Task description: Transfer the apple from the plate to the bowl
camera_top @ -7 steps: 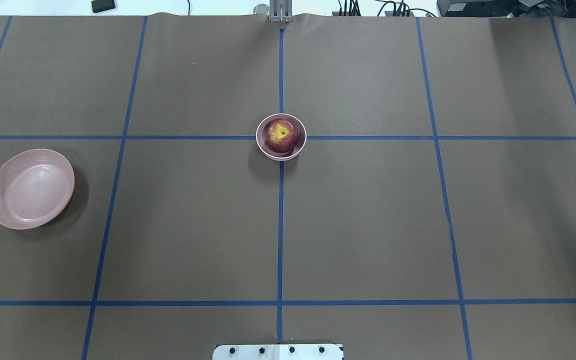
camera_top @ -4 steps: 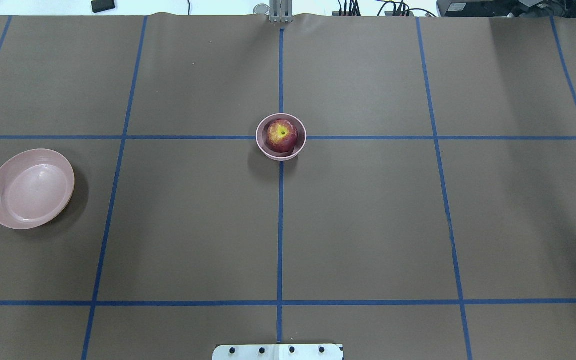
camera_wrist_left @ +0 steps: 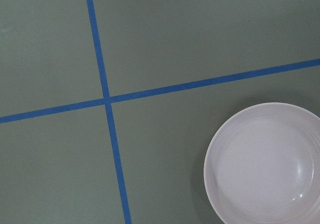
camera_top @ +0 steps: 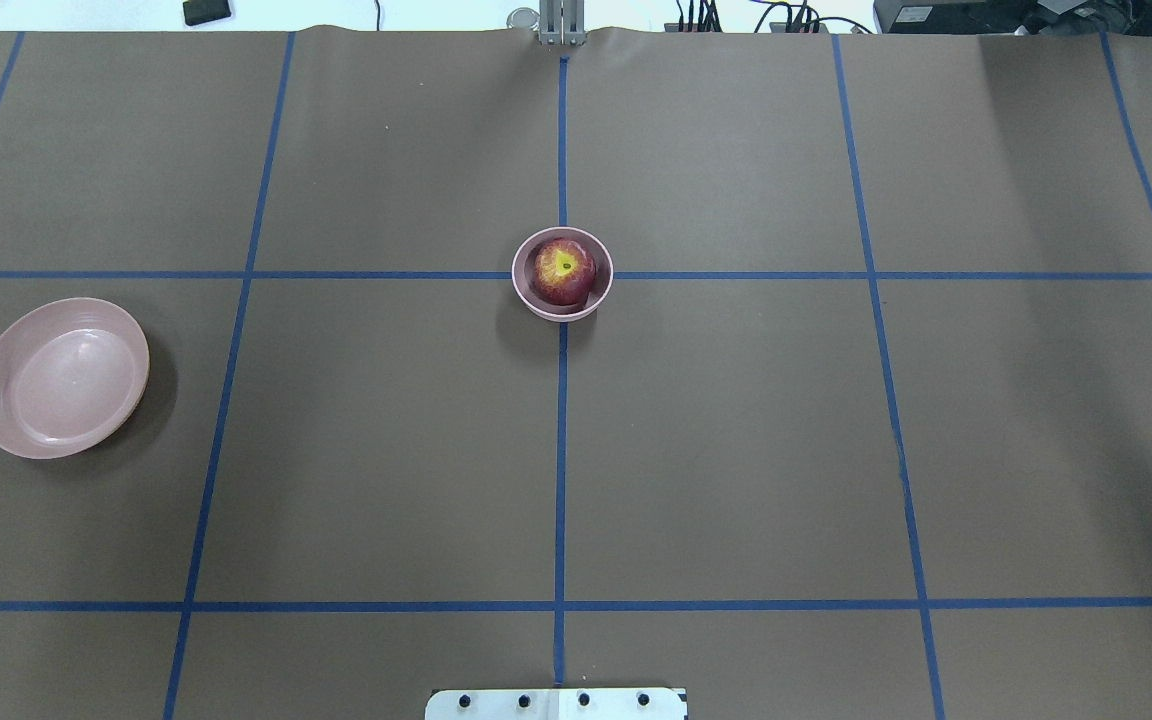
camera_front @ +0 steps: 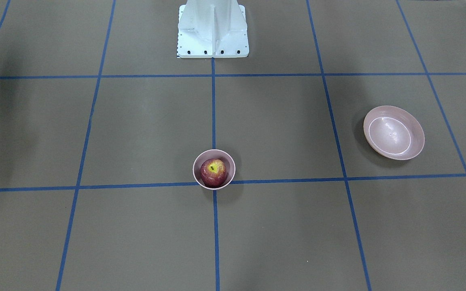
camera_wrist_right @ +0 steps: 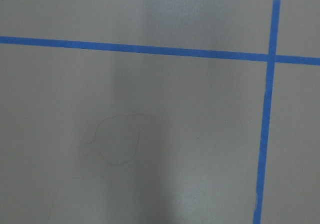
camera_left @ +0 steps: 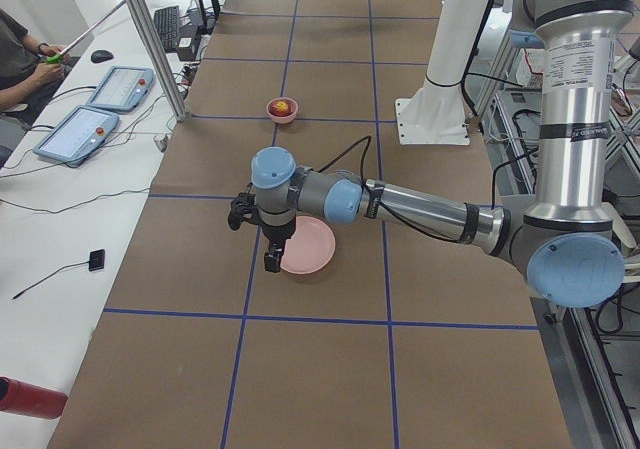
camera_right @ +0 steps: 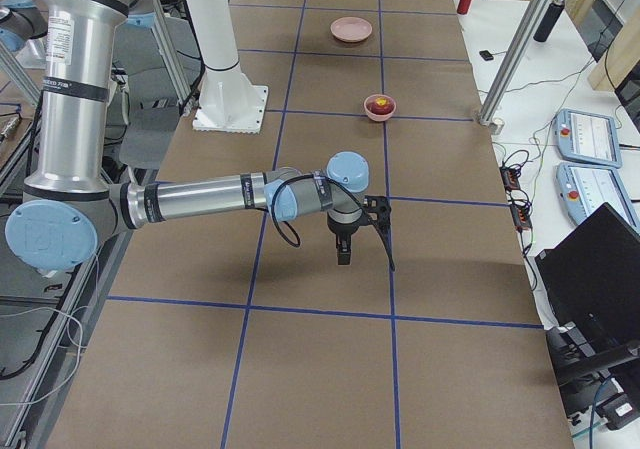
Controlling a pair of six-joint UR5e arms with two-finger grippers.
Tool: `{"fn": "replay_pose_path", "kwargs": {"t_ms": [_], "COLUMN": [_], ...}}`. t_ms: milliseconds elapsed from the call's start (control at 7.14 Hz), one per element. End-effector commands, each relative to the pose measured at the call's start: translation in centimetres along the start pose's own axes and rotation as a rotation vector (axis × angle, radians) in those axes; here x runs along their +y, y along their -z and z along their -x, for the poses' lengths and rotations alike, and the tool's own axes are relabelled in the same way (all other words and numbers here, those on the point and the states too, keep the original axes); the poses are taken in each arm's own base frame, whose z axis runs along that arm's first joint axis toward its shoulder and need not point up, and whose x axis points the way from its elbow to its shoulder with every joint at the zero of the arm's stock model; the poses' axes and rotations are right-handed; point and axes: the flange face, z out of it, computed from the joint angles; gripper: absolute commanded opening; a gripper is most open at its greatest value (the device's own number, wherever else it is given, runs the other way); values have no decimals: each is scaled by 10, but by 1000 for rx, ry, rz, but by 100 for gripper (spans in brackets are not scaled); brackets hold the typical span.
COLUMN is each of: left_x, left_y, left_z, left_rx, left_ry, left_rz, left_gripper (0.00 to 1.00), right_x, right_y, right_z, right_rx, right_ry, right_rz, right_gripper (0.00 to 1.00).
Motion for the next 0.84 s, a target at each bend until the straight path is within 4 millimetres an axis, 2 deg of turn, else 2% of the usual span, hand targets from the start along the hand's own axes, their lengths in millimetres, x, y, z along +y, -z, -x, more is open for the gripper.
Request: {"fn": "replay_pose_path", "kwargs": {"t_ms": [0, 140, 700], "left_x": [3, 3, 2], "left_y": [3, -5, -3], "left_z": [-3, 1, -2], "left_rx": [-2, -7, 1], "left_ry": [1, 45, 51], "left_rz": [-5, 10, 8], "left_gripper": [98, 98, 98], "right_x": [0, 0, -1], "right_y": [0, -1, 0], "right_z": [1, 1, 2], "right_rx": [18, 16, 17], "right_ry": [3, 3, 5], "right_rz": [-1, 2, -1], "right_gripper": [100, 100, 100]}}
